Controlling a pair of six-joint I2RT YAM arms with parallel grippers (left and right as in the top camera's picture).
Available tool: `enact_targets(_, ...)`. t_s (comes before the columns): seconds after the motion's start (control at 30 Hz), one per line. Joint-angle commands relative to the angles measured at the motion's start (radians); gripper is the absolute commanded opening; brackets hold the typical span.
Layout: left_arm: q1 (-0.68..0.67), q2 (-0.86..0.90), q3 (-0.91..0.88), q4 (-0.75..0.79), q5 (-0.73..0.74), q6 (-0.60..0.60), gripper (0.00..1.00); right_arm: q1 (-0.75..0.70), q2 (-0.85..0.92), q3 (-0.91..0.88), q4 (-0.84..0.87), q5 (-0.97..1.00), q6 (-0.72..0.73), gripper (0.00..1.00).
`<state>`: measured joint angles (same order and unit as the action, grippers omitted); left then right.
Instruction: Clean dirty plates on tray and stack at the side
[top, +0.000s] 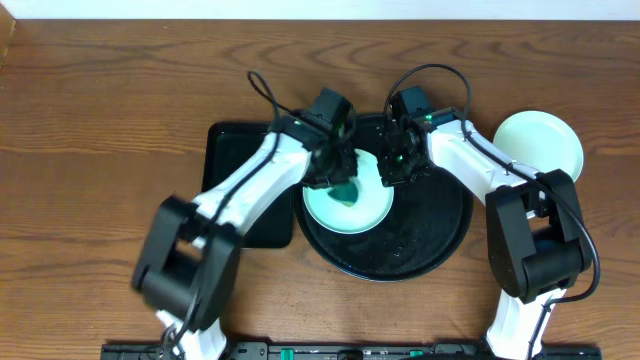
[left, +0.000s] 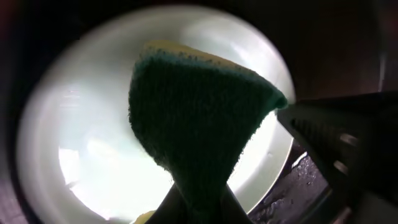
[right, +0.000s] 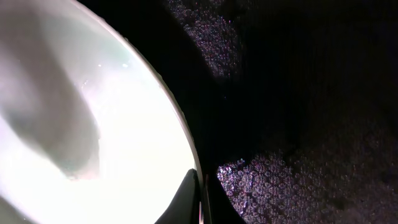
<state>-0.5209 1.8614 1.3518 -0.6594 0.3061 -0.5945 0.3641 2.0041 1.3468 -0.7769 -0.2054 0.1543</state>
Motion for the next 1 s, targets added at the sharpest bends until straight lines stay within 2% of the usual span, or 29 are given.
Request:
enact_targets(0.0, 0.000, -0.053, 0.009, -0.047, -0.207, 0.017, 0.07, 0.024, 0.014, -0.001, 0.003, -0.009, 0.002, 0.01)
enact_targets(0.63, -0.002, 0.140, -0.026, -0.043, -0.224, 0.005, 0.08, 0.024, 0.014, -0.001, 0.003, -0.009, 0.002, 0.01)
enact_targets(0.8, -0.004, 0.163, -0.026, -0.033, -0.111, 0.006, 0.08, 0.024, 0.014, -0.001, 0.003, -0.009, 0.002, 0.01)
enact_targets(0.97, -0.023, 0.163, -0.026, -0.005, -0.077, 0.005, 0.08, 0.024, 0.014, -0.001, 0.003, -0.009, 0.002, 0.01)
